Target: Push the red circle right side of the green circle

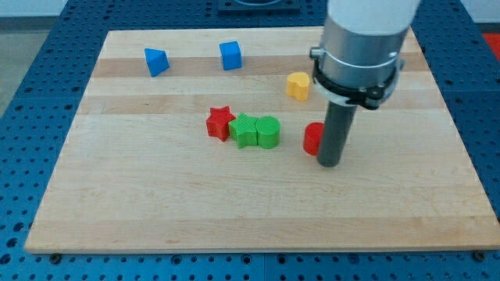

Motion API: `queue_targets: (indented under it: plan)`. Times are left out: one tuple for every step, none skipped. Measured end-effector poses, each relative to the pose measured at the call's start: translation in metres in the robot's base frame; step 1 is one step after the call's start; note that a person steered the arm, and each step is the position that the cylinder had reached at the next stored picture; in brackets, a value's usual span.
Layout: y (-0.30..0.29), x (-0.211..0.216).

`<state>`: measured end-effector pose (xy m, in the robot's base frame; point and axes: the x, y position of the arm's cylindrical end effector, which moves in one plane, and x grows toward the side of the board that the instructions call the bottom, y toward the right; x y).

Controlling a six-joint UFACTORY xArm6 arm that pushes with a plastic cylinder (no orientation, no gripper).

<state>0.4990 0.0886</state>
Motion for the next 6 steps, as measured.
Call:
queue_targets:
  plan:
    - [0.018, -0.002]
    - [0.034, -0.013]
    - [0.019, -0.017]
    - [0.009, -0.017]
    - [0.001, -0.017]
    - [-0.009, -0.017]
